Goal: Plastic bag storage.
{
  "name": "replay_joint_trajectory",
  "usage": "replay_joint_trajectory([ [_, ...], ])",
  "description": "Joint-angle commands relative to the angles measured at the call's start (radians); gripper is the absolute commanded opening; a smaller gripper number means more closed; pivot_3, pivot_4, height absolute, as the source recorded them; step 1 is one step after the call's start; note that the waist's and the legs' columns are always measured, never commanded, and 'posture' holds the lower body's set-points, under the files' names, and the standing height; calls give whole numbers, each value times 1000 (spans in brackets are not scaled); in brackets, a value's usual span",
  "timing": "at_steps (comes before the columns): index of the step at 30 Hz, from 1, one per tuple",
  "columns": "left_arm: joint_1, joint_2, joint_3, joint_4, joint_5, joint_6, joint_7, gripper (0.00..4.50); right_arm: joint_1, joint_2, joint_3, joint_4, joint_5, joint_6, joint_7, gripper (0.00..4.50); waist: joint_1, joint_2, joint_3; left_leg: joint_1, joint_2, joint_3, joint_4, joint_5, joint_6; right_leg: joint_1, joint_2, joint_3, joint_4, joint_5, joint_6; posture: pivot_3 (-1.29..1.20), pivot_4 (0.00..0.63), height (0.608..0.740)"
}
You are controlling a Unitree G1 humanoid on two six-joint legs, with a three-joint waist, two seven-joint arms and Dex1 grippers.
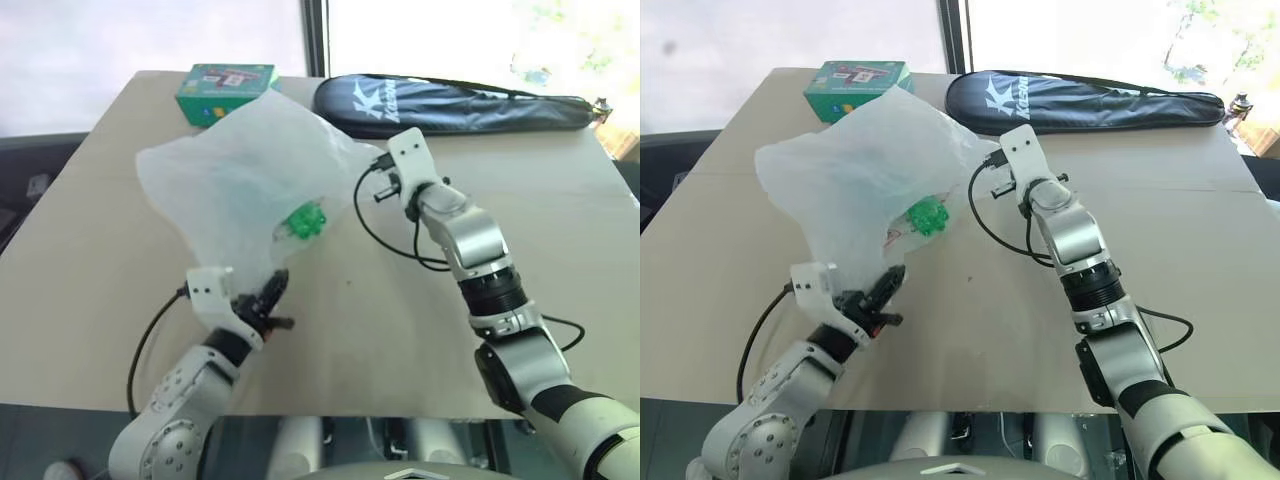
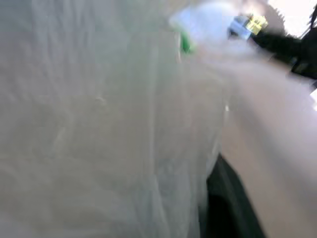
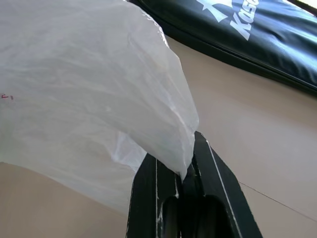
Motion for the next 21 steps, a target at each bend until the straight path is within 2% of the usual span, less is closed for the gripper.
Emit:
replay_joint_trajectory([
  [1,-132,95,164,63,-395,-12,78,82,-61,14,-117,-47,105,12,51,0,1,0,0,0,0,0,0,0,0,0,0,0,0,0,0,0,150,740],
  [4,-354,273,280,229,-763,-37,133,82,-142,43,-262,-65,308,123,153,0,1,0,1,-1,1,-2,2,0,0,0,1,-2,2,0,0,0,150,740],
  [5,-411,315,296,265,-834,-45,151,82,-168,42,-297,-62,356,158,173,0,-2,0,1,-1,1,-3,3,0,0,0,1,-3,2,0,0,0,150,740],
  [8,-639,446,295,402,-917,-49,187,82,-303,9,-425,1,522,294,237,0,4,-1,3,-1,-1,-2,3,-1,1,2,0,-3,-1,0,0,0,150,740],
  [11,-855,514,266,592,-880,-69,235,82,-456,-43,-532,138,615,356,249,0,11,-2,4,-4,-2,-3,3,-1,2,2,1,-5,-3,0,0,0,150,740],
  [15,-1154,591,181,902,-647,-76,164,82,-696,-156,-666,434,671,324,207,0,15,-3,5,-6,-3,-3,1,-1,2,-1,5,-8,-5,0,1,0,150,740],
  [18,-1360,605,146,1104,-527,-82,87,82,-815,-253,-711,558,687,315,194,0,21,-5,8,-7,-3,-1,1,-1,2,-3,5,-10,-4,0,1,0,150,740],
  [21,-1493,592,134,1226,-440,-75,1,82,-868,-322,-707,579,693,346,185,0,20,-5,8,-21,-3,-1,2,-1,2,-14,5,-11,-3,0,1,0,150,740],
])
